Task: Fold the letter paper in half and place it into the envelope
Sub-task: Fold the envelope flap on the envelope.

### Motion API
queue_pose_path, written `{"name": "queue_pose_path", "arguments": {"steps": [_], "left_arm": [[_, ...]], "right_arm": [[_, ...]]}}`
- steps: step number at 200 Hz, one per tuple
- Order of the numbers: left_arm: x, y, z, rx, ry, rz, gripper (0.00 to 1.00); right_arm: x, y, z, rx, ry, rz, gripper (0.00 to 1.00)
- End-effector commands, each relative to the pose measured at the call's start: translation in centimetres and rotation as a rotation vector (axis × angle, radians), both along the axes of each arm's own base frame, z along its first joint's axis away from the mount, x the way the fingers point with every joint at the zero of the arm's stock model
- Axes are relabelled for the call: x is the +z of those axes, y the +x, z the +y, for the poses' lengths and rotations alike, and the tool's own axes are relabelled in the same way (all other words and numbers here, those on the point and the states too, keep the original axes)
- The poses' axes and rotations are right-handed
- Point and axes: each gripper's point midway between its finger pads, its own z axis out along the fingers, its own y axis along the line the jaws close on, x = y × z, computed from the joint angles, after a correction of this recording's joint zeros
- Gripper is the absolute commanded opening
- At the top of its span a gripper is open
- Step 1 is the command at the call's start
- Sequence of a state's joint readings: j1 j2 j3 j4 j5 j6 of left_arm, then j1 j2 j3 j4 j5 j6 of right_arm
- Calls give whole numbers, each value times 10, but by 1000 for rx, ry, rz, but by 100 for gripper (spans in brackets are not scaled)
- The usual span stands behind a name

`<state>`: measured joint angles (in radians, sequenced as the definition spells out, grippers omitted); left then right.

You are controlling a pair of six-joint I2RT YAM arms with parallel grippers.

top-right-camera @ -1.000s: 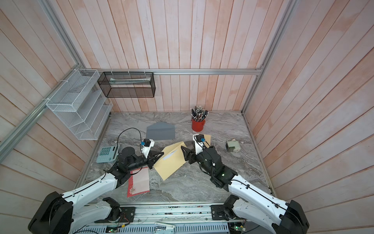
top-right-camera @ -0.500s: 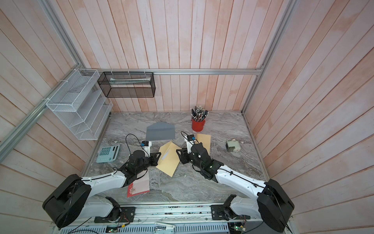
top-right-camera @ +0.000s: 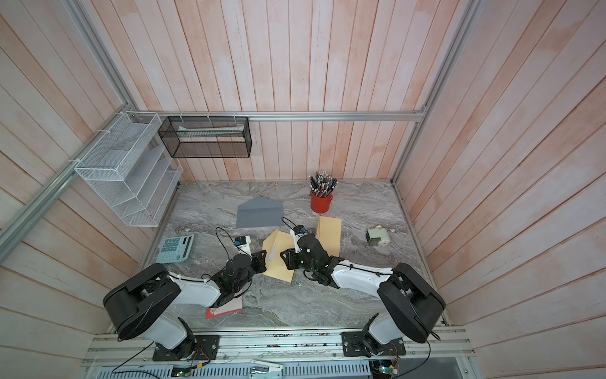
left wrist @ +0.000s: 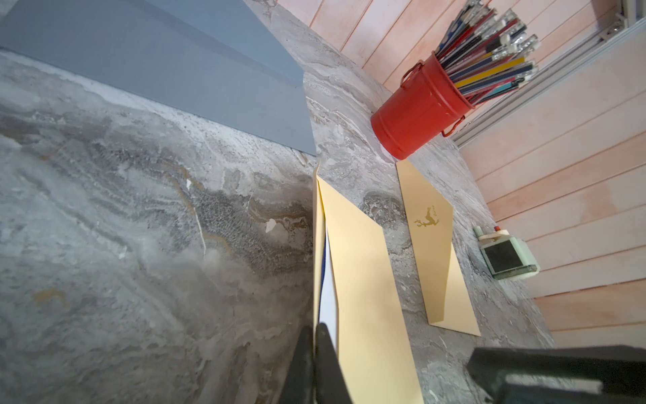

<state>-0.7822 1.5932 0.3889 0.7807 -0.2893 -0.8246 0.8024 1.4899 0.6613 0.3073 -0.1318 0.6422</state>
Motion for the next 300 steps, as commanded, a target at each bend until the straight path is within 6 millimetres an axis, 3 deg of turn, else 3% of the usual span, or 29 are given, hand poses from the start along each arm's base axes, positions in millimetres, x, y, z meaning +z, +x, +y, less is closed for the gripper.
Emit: {"name": "queue_pose_path", "arguments": {"steps": [1,49,79,109,122,143,172,206,271,300], "left_arm": [[-1,0,1,51,-57,-10,0],[-12,-5,-2,48,-89,22,0],[-8,-8,-3,32,-109,22,0],[-2,-12,-3,15,-116,38,18],[3,-13,2,12,-114,56,36],[11,-10,11,-14,-93,110,44],[11,-5,33,-19,-14,171,42],[3,5,38,-70,76,221,35],[-26,18,6,-214,109,330,27],[-25,15,-10,-272,51,344,26]], "right_arm": [[-7,8,-2,-59,9,27,22],[-46,9,-14,-119,-56,92,15],[-63,10,-19,-142,-74,141,12],[-76,10,-26,-164,-97,181,9],[-79,10,-28,-169,-100,191,9],[-83,8,-29,-172,-104,199,8],[-84,8,-29,-172,-101,203,7],[-85,7,-30,-170,-102,203,6],[-84,6,-30,-168,-95,202,5],[-86,6,-29,-162,-97,204,5]]}}
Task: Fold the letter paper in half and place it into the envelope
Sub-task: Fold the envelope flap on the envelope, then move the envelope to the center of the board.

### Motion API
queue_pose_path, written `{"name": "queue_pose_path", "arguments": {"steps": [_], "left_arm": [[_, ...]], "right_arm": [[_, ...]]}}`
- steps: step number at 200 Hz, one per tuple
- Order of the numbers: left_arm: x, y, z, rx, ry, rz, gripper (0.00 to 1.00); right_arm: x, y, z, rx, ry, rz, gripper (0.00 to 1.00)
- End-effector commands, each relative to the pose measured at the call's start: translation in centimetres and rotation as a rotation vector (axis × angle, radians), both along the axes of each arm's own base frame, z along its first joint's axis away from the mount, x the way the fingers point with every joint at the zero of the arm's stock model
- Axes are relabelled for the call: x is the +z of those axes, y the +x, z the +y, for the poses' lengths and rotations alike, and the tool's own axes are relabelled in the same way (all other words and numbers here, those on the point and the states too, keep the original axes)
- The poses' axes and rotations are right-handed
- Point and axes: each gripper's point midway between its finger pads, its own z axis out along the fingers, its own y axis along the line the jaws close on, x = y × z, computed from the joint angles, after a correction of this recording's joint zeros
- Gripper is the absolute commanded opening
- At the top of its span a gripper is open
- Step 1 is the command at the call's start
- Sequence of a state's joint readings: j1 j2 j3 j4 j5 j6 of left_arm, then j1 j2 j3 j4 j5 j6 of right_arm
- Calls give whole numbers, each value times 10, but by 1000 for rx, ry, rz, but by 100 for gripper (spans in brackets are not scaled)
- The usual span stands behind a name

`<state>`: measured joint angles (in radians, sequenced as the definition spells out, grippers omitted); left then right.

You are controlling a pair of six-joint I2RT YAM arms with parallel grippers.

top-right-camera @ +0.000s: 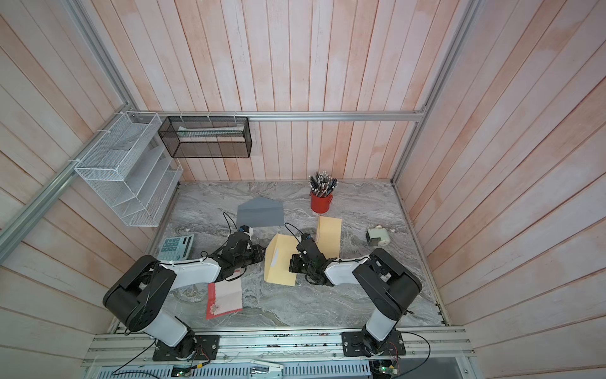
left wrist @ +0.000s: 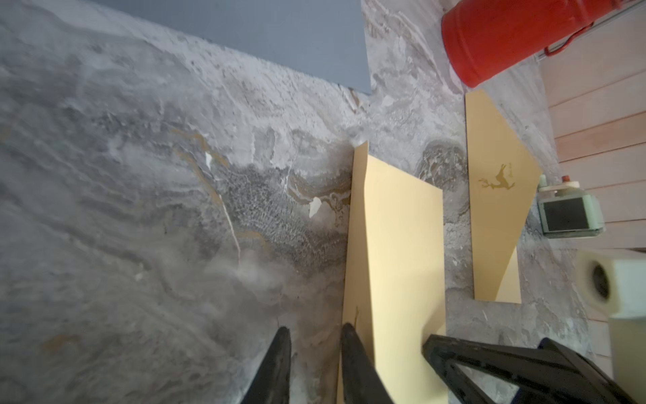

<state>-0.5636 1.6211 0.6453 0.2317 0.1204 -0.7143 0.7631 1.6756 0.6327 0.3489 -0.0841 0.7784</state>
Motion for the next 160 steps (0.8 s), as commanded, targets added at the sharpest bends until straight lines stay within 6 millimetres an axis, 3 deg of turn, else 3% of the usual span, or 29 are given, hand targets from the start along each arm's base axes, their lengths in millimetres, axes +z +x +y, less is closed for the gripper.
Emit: {"name": "queue_pose_path", "arguments": {"steps": [1,52,85,140,160], "left_arm": [[5,-4,-17,-75,-61,17,26],[-7,-33,-48,-171,-68,85,25],[-18,-46,-56,-195,-68,132,24],[-33,-52,-51,-188,-46,171,23],[-35,-53,-50,-186,-46,179,22]], "right_arm": [[-11,-4,-4,1,-16,20,5],[-12,-2,1,12,-4,19,5],[-8,0,3,16,4,11,5],[47,20,9,25,41,-127,5],[57,24,18,49,56,-140,5]]}}
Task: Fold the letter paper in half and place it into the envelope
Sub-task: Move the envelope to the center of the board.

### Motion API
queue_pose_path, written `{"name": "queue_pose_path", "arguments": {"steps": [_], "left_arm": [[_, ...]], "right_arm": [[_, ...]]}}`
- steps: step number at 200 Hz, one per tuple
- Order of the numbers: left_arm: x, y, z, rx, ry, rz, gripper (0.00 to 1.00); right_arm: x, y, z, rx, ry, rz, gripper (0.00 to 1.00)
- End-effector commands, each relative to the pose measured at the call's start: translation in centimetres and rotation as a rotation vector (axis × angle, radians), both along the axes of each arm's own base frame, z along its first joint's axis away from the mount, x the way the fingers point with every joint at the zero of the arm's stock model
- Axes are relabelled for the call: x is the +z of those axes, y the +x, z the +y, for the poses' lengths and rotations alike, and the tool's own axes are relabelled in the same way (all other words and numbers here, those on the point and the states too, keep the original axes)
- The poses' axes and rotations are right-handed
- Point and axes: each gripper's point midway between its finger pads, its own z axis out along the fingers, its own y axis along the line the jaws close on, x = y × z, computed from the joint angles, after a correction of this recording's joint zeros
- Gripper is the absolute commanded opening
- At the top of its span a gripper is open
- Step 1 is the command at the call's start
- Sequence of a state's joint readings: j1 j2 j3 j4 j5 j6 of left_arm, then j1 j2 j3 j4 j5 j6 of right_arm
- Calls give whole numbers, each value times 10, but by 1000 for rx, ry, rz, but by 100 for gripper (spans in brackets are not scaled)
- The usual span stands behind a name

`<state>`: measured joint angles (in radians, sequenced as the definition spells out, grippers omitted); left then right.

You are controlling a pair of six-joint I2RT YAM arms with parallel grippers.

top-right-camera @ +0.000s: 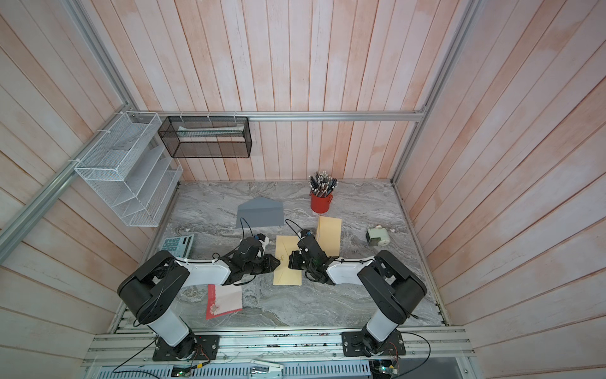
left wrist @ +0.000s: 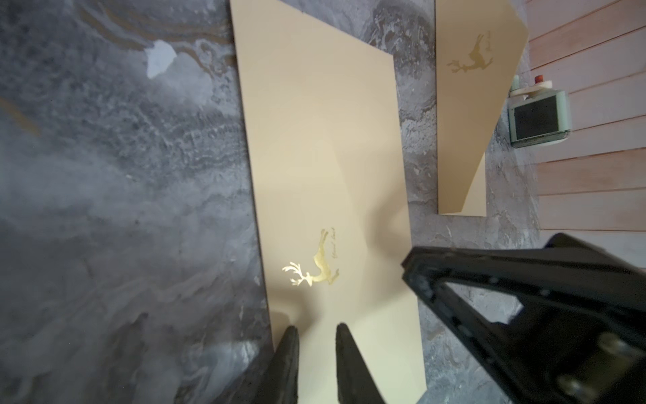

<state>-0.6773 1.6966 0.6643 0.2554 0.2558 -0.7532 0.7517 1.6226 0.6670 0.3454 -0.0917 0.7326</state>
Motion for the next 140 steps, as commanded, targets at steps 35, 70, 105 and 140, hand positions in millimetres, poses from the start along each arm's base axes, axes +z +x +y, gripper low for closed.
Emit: {"name": "queue_pose_path", "arguments": {"steps": [35,70,105,140], "left_arm": [[-21,-12,5,-4,29,76,22],[-15,-11,6,-4,16,62,22],[-5,-7,4,-10,-13,42,22],[20,3,9,11,-52,-3,31]], "right_arm": [[10,13,21,45,26,-26,5],[-15,10,25,48,11,24,5],[-31,9,23,42,-11,63,4],[-46,14,9,-7,-26,103,3]]}}
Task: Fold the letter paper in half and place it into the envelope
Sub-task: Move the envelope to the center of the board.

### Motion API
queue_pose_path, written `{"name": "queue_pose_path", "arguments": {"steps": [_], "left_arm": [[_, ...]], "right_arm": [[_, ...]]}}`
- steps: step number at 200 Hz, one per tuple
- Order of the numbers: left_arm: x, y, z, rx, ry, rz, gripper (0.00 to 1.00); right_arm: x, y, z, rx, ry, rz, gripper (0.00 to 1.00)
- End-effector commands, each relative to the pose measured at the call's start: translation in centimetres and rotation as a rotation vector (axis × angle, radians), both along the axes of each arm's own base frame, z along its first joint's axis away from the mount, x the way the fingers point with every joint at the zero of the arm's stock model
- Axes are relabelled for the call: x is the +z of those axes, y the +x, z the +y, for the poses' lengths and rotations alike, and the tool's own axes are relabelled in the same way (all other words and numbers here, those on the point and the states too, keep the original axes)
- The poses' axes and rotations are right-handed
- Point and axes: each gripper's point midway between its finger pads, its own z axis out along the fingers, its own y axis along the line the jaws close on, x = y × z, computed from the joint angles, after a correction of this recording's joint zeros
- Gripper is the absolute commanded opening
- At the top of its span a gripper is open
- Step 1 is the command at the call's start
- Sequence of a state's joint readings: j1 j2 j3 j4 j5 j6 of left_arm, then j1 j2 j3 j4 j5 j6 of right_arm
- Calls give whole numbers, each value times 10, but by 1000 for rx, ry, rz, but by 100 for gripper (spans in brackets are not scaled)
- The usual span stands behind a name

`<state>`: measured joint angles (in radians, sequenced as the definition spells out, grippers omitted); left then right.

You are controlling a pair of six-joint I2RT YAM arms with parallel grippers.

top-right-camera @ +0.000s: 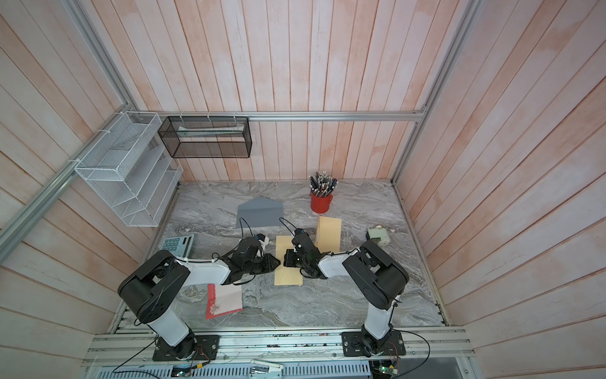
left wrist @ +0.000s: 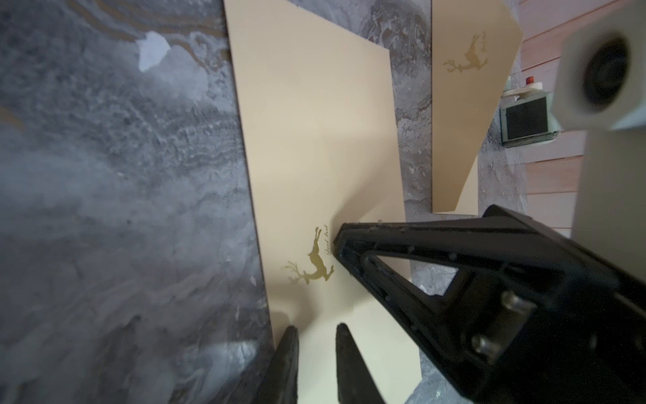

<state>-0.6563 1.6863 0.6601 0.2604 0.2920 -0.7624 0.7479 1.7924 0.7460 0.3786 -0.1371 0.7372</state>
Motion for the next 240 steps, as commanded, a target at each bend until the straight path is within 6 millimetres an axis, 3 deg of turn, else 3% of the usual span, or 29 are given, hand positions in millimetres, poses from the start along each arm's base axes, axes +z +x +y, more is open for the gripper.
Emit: {"name": "queue_pose_path", "arguments": {"steps": [1,27,69,113,148,184,203,215,240], "left_arm": [[17,2,7,11,-23,-19,32],[33,6,19,40,-29,-44,41],[54,8,38,88,-47,-95,47],[76,14,66,162,-17,-163,53],[80,17,97,238,-5,-178,59],[87,17,120,288,24,-201,66],[89,20,131,313,42,-215,69],[90,22,137,326,52,-220,71],[95,26,148,354,61,-234,73]], "right_arm": [[-14,4,-8,-34,-13,40,3],[-18,9,-19,-59,-31,45,3],[-23,25,-44,-94,-88,24,3],[-26,56,-71,-120,-153,-5,3],[-19,83,-79,-118,-169,-28,3],[25,97,-66,-75,-115,-108,9],[58,97,-57,-46,-57,-157,22],[79,94,-52,-23,-16,-184,36],[113,76,-42,25,37,-241,53]]}}
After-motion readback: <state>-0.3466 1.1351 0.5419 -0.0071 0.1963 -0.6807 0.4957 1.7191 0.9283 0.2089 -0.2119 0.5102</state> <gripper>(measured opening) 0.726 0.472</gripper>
